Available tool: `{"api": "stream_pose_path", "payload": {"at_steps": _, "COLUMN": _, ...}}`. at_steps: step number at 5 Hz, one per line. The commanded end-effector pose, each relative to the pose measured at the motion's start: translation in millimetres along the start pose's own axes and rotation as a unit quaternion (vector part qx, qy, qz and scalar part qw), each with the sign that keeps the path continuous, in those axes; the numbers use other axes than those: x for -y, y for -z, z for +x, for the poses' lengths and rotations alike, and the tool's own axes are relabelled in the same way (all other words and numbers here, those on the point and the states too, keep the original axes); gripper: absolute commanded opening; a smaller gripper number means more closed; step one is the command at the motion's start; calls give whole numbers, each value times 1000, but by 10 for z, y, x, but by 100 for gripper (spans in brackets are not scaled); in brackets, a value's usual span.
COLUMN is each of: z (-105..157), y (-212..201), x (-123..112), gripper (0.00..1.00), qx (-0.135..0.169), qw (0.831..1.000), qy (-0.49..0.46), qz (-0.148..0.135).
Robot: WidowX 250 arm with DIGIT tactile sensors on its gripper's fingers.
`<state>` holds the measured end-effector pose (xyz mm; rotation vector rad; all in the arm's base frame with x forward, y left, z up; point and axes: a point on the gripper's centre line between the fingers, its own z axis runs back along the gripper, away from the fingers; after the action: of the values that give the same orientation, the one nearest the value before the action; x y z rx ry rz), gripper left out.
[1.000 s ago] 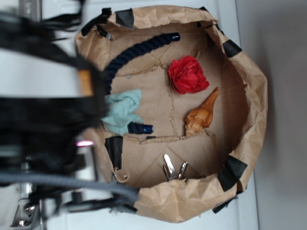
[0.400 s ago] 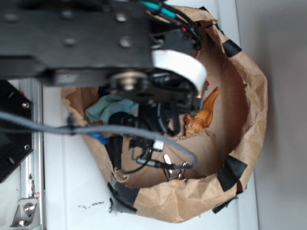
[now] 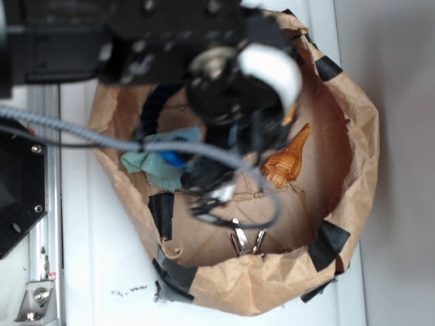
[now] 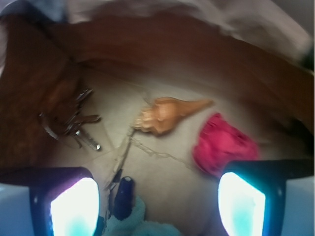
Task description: Grab the silver keys.
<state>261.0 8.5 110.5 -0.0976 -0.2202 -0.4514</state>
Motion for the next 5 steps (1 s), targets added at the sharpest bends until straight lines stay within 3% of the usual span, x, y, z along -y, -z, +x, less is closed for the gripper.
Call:
{"api": "stream_pose_path", "payload": {"at_steps": 1, "z": 78, "y": 53, "x": 110, "gripper": 100, "qx": 18, "qw": 994, "qy": 95, "qz": -59}}
{"api": "stream_pose_path", "payload": {"at_steps": 3, "z": 131, "y": 73, "x": 100, "gripper": 100, "qx": 31, "qw": 990, "qy": 96, "qz": -99}}
{"api": "stream_pose_path", "payload": {"at_steps": 5, "z": 151, "y": 180, "x": 115, "gripper": 100, "qx": 33, "qw": 990, "qy": 99, "qz": -95}}
